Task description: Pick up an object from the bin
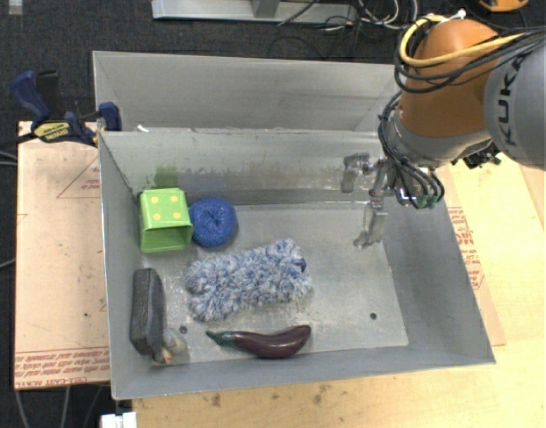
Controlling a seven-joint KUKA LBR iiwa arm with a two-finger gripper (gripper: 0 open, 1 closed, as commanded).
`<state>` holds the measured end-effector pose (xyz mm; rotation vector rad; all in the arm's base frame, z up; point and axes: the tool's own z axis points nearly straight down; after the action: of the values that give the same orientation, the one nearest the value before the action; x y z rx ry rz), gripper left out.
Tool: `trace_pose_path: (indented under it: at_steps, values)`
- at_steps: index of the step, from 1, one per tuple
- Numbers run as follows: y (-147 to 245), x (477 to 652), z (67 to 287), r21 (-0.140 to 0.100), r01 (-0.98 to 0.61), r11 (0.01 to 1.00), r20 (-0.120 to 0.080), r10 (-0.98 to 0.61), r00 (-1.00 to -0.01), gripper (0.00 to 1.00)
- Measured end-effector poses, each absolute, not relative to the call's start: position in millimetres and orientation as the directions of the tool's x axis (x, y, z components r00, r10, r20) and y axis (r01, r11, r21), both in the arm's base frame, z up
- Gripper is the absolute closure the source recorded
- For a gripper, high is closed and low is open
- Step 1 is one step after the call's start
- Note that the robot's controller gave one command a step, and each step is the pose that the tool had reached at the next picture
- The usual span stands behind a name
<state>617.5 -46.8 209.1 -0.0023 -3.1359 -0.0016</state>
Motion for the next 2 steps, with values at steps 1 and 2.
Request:
trace_pose_path:
  at_steps: [1, 2]
  values:
    - [-47, 618.8, 214, 0.001, 0.001, 1.000, -0.002, 0.001, -1.000, 0.00]
    - [-6, 599.4, 162, -0.001, -0.057, 0.998, -0.007, -0.057, -0.998, 0.00]
